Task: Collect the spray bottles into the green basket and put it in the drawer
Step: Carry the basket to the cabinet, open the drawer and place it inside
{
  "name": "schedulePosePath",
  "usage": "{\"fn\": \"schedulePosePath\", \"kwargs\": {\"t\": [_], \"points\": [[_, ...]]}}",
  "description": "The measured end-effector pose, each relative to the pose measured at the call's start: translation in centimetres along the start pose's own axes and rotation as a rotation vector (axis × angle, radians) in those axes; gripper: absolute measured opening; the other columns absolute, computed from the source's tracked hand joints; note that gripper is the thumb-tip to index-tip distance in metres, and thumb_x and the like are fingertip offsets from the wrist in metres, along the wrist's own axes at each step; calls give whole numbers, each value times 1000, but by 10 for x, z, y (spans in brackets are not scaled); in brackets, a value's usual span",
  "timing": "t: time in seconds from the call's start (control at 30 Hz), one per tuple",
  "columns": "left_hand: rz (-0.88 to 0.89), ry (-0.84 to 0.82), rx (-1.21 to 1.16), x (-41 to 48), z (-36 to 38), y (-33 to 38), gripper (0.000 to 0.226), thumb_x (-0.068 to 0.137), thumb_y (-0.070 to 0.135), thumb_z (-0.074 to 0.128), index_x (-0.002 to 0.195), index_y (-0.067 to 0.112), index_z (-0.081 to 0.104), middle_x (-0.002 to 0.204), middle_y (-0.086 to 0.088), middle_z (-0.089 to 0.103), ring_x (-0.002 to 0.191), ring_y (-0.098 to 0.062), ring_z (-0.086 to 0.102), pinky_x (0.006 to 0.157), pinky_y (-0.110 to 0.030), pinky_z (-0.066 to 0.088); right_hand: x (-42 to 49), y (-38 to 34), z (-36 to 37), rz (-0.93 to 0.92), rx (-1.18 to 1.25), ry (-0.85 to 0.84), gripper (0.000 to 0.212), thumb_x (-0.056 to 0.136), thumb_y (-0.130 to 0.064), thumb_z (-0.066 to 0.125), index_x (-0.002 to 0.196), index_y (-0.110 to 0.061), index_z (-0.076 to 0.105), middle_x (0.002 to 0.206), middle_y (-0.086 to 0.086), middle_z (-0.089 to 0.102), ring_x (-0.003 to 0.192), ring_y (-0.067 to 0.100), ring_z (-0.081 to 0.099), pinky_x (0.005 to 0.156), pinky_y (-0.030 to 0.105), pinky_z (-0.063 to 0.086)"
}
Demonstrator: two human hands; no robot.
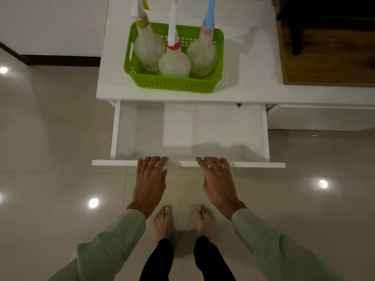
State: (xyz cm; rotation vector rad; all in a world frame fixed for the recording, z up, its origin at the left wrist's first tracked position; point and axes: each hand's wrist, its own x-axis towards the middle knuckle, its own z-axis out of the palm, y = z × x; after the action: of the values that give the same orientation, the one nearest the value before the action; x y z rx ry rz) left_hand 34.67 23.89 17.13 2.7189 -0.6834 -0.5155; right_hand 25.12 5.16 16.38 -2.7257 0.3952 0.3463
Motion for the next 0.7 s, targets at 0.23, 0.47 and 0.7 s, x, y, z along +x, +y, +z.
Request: {"fn": "schedulePosePath", "kwargs": {"t": [0.23,0.47,0.7], "points": [[-17,2,38,-29,15,-8,50,83,-15,59,126,11,66,121,-9,68,120,-30,60,116,-55,34,-28,-1,7,8,7,-3,68,67,11,65,129,-17,66,118,4,68,110,28,63,100,42,47],[-27,-189,-313,-4,-23,1,70,96,19,61,156,28,25,160,-6,32,146,-23,34,122,-50,27,-4,-1,-30,99,346,-13,52,98,-19,55,148,-28,46,150,-3,47,136,17,46,109,30,35],[-128,508,-668,124,-119,13,59,91,22,66,145,15,44,144,-5,48,126,-17,52,104,-47,48,109,0,-131,254,811,585,49,94,-19,66,140,-18,50,139,-3,52,118,17,56,91,34,52]]}}
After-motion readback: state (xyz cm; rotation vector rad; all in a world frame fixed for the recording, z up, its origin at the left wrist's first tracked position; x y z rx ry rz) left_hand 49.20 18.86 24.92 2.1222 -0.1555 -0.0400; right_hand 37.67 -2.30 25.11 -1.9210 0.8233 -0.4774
